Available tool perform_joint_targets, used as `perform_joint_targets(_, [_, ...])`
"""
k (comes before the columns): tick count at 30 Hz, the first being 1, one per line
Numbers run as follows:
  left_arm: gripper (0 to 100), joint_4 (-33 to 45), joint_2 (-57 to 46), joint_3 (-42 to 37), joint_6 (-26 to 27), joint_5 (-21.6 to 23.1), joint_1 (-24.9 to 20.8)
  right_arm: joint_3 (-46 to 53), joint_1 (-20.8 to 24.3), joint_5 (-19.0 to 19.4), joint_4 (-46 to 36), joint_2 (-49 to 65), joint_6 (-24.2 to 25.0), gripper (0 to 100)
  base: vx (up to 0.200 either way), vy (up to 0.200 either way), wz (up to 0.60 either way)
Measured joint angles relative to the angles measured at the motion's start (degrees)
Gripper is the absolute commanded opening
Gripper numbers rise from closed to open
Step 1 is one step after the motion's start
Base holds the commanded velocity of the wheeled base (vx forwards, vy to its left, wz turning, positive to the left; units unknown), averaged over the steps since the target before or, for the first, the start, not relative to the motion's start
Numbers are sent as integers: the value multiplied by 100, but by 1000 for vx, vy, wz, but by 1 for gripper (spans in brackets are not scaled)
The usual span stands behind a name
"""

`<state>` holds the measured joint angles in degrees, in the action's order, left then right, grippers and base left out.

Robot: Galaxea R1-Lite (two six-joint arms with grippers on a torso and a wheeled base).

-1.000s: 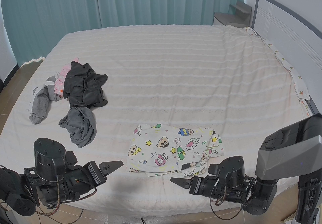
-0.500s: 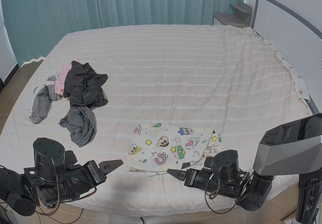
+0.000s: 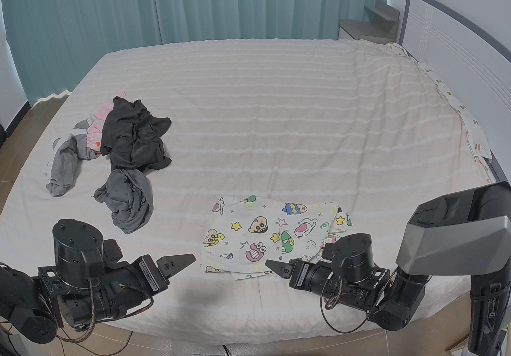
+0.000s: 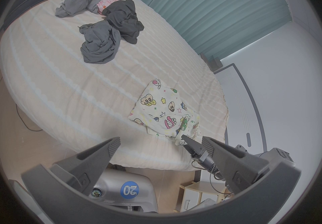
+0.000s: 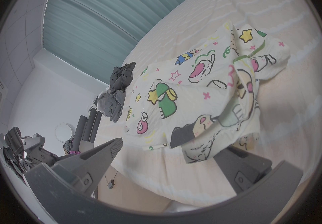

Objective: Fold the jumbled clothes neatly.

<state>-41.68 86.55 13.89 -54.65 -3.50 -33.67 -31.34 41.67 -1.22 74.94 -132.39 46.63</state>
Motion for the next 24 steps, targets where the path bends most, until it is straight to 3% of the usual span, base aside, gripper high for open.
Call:
perform_joint_targets(1, [100,0,0,0,0,0,0,-33,0,-20,2,-20,0,100,0,0,0])
perform_joint_targets(2, [100,2,0,0,0,0,2,-62,4,-61,0,-35,0,0,0,0,0])
perform_joint_targets(24, [100,-13,0,0,0,0,10,21,-68,-457,6,-55,4,0,0,0,0])
